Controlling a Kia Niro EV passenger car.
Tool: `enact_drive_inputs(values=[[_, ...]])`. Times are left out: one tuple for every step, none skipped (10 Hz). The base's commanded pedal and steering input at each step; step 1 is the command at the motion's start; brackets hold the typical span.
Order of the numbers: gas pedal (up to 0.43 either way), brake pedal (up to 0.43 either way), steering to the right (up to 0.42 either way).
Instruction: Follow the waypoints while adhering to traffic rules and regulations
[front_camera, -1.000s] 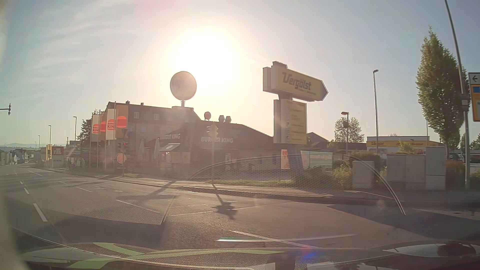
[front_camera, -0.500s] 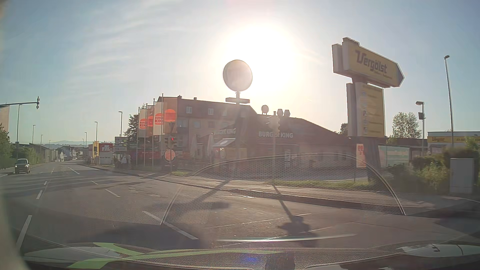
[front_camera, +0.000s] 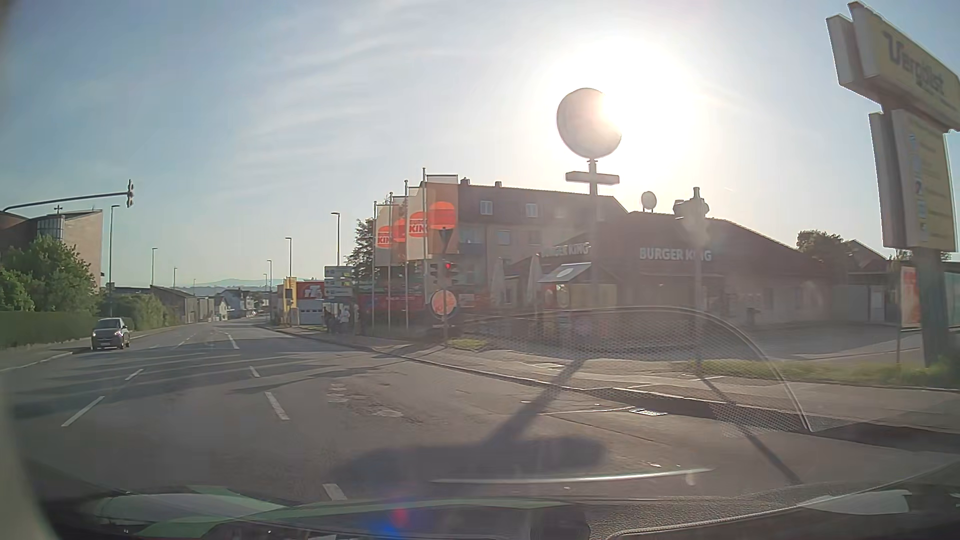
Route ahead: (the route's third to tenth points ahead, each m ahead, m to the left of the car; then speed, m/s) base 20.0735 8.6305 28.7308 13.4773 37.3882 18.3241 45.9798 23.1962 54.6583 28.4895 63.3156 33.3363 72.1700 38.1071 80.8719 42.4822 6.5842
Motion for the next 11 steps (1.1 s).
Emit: enact_drive_inputs(values=[[0.118, 0.0, -0.255], [0.118, 0.0, -0.252], [0.118, 0.0, -0.25], [0.118, 0.0, -0.244], [0.118, 0.0, -0.236], [0.118, 0.0, -0.222], [0.118, 0.0, -0.21], [0.118, 0.0, -0.193], [0.118, 0.0, -0.177], [0.11, 0.0, -0.15], [0.11, 0.0, -0.121]])
